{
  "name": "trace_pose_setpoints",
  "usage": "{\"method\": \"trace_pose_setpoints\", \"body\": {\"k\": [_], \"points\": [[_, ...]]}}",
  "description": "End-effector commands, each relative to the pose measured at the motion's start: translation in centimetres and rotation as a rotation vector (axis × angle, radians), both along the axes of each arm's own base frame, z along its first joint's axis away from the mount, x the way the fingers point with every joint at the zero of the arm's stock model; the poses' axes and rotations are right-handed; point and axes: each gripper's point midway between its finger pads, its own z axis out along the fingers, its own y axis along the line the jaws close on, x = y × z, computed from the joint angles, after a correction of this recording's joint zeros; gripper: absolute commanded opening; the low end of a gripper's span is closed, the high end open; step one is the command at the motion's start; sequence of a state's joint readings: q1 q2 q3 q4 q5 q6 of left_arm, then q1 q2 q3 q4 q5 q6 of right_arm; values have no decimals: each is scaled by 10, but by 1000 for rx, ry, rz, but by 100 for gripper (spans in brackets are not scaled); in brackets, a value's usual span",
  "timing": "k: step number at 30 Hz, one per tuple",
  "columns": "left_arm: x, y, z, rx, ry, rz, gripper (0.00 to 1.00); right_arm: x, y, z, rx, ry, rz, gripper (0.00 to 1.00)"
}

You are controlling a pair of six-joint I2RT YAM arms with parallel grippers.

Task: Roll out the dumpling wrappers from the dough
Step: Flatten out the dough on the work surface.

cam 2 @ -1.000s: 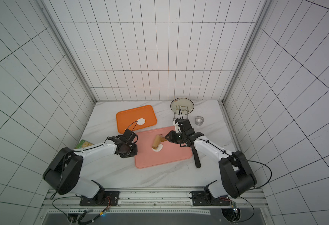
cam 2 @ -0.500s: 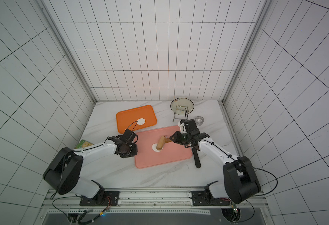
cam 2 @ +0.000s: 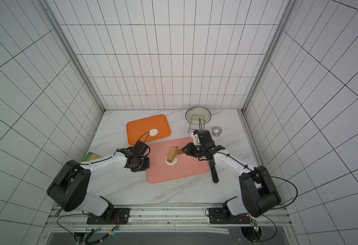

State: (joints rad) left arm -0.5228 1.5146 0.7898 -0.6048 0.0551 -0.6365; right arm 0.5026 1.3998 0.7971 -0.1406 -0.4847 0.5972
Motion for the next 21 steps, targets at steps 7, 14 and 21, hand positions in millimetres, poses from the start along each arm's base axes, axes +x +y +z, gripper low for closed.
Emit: {"method": "trace_pose_setpoints", "body": {"k": [7,14,21], "points": [[11,-7,3,-14,-42,-18,0,-59,-60,-84,-370,232,-18,0],[11,-9,2,-20,-39,-17,0,-62,-42,-94,-374,250,24,0],[14,1,2,-32,-31,27,0,-64,-88,-86,-415,245,-91,0]]}}
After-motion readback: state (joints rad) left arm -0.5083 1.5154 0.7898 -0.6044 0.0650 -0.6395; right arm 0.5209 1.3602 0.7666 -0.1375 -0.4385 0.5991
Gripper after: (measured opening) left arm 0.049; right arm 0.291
